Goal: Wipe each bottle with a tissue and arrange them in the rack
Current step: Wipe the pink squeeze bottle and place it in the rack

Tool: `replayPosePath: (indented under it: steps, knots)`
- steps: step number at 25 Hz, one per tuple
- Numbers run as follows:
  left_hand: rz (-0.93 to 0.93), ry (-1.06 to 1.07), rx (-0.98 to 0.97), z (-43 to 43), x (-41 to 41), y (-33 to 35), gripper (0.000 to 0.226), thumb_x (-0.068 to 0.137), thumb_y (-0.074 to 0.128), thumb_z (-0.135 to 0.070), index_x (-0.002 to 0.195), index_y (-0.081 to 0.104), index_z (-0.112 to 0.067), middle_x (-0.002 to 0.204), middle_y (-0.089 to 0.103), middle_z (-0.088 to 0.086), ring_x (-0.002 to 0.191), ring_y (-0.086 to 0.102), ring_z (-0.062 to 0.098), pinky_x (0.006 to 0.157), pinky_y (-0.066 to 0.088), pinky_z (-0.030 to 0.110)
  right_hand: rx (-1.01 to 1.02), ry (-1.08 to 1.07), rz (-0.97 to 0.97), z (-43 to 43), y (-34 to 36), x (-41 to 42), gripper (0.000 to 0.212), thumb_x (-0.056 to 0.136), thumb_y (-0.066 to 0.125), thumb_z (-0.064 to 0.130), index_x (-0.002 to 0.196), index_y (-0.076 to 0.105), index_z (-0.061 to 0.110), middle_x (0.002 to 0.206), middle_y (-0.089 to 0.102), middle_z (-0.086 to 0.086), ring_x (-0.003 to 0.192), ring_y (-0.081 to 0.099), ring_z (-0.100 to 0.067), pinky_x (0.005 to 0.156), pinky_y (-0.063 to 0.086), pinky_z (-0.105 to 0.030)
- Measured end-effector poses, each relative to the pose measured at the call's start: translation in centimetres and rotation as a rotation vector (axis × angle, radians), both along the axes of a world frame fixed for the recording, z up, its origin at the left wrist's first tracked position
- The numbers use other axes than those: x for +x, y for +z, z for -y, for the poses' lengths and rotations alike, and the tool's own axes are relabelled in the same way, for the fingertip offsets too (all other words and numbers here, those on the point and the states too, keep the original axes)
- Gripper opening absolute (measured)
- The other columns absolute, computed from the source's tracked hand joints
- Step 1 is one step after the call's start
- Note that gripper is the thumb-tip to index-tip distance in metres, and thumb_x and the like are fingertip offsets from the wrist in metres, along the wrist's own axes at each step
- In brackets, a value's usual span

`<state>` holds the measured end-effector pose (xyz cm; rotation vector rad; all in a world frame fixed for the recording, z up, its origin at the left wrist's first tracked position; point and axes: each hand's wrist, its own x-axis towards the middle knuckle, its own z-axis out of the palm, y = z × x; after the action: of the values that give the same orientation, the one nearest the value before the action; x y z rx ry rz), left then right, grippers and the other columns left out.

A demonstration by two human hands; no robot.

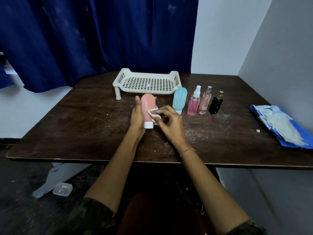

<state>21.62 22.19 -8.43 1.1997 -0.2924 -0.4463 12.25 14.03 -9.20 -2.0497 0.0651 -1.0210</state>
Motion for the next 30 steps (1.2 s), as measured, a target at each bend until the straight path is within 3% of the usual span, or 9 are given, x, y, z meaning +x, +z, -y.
replayPosePath:
  steps: [3,7,10,12,16,19,21,25,30]
  knots:
    - [-0.19,0.058,-0.175,0.1,0.3,0.7,0.064,0.094,0.022,-0.058,0.116,0.059,-0.011,0.073,0.063,0.005,0.062,0.061,0.013,0.059,0.053,0.026,-0.05,0.055,-0.023,-0.2,-0.1,-0.1,0.017,0.079,0.068,0.004,0.096,0.07,0.007,0.092,0.059,0.002,0.081,0.059,-0.011,0.068,0.051,-0.024]
    - [-0.44,0.095,-0.397,-0.3,0.3,1.3,0.046,0.098,0.034,-0.046,0.128,0.05,-0.016,0.087,0.058,0.011,0.075,0.058,0.018,0.065,0.053,0.033,-0.017,0.039,0.008,-0.3,-0.1,0.0,0.021,0.082,0.068,0.007,0.103,0.068,0.006,0.097,0.057,-0.003,0.081,0.059,-0.015,0.068,0.053,-0.025]
    - [-0.52,0.085,-0.492,-0.6,0.8,0.8,0.046,0.099,0.032,-0.041,0.139,0.039,-0.018,0.098,0.054,0.015,0.085,0.056,0.021,0.067,0.055,0.038,-0.029,0.039,0.036,-0.7,0.1,0.1,0.026,0.084,0.066,0.007,0.109,0.065,-0.001,0.102,0.056,-0.01,0.091,0.057,-0.011,0.077,0.05,-0.014]
    - [-0.571,0.069,-0.553,-0.7,1.2,0.5,0.047,0.099,0.033,-0.042,0.139,0.038,-0.018,0.099,0.053,0.016,0.084,0.056,0.022,0.063,0.058,0.037,-0.081,0.043,0.047,-0.9,0.2,0.0,0.024,0.083,0.065,0.004,0.107,0.066,-0.001,0.101,0.057,-0.01,0.09,0.058,-0.013,0.076,0.05,-0.015]
    - [-0.596,0.015,-0.623,-0.9,0.4,1.1,0.031,0.099,0.034,-0.04,0.107,0.049,-0.015,0.085,0.054,0.016,0.076,0.055,0.024,0.063,0.057,0.036,-0.213,0.051,-0.006,-1.3,0.2,-0.2,0.022,0.079,0.07,0.004,0.1,0.069,0.01,0.095,0.062,-0.002,0.08,0.058,-0.009,0.073,0.05,-0.022]
    - [-0.558,0.016,-0.634,-0.9,0.3,1.0,0.026,0.1,0.029,-0.038,0.111,0.046,-0.022,0.078,0.053,0.015,0.071,0.053,0.023,0.061,0.055,0.031,-0.251,0.002,0.025,-1.3,0.2,-0.1,0.02,0.08,0.067,0.004,0.1,0.066,0.008,0.097,0.06,-0.004,0.084,0.056,-0.012,0.074,0.049,-0.023]
    - [-0.542,0.027,-0.628,-0.7,0.4,0.8,0.027,0.101,0.027,-0.037,0.105,0.047,-0.021,0.078,0.052,0.015,0.069,0.053,0.021,0.06,0.054,0.029,-0.286,-0.047,0.062,-1.4,0.3,-0.1,0.024,0.081,0.065,0.002,0.104,0.06,0.007,0.105,0.053,-0.007,0.096,0.053,-0.019,0.084,0.047,-0.028]
    - [-0.521,0.012,-0.539,-0.5,0.2,1.0,0.029,0.1,0.03,-0.037,0.097,0.052,-0.019,0.079,0.053,0.014,0.057,0.06,0.019,0.055,0.054,0.026,-0.477,-0.031,0.064,-2.1,0.5,-0.3,0.024,0.084,0.056,0.003,0.107,0.06,0.003,0.113,0.055,-0.013,0.101,0.047,-0.023,0.093,0.035,-0.021]
    - [-0.364,0.101,-0.389,-0.2,0.1,0.9,0.025,0.101,0.03,-0.031,0.101,0.051,-0.019,0.078,0.057,0.012,0.065,0.056,0.019,0.052,0.052,0.023,-0.393,-0.053,0.023,-1.8,0.5,-0.4,0.02,0.086,0.056,-0.001,0.105,0.061,-0.003,0.108,0.056,-0.015,0.099,0.05,-0.023,0.092,0.037,-0.021]
